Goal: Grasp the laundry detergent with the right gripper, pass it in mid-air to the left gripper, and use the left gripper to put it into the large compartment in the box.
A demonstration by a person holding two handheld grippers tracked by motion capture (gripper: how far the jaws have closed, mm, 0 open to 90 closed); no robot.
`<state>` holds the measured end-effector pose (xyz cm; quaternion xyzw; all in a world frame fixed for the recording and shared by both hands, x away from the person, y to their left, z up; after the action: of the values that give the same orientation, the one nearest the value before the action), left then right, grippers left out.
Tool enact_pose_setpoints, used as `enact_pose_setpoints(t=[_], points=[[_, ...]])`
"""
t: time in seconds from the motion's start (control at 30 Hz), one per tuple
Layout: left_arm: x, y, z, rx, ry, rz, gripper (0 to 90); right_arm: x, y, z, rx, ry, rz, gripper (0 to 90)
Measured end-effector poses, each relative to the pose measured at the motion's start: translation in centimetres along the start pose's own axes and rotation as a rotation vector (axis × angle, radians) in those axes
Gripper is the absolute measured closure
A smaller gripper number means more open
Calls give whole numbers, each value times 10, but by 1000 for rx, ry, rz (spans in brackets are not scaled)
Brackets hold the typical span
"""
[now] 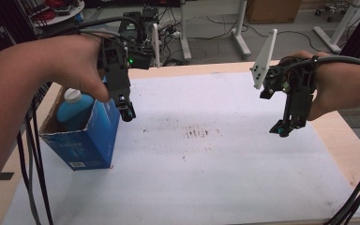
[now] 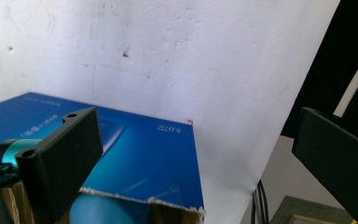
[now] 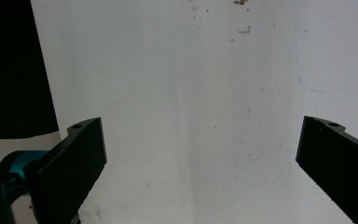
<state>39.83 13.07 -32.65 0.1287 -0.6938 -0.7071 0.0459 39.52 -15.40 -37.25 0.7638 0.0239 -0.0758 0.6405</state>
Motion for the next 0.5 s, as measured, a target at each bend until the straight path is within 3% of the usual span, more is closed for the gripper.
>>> enact_pose_setpoints(t=[0.17,0.5], points=[[3,-5,-6,11,-29,16,16,4,-5,1,-16,3,-9,6],[5,-16,-8,14,-44,34,16,7,-13,-2,-28,6,-21,6]])
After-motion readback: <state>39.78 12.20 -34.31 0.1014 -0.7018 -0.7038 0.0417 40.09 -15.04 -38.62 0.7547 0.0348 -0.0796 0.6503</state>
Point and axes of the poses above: each handheld gripper's, and its own axes: y roughly backward along the jaws, z roughly out of its underside, x roughly to its right, the point moved 10 cm from there along -y, roughly forward along the jaws, and after that the axes turned 9 degrees about -z, right-handed, at the moved point
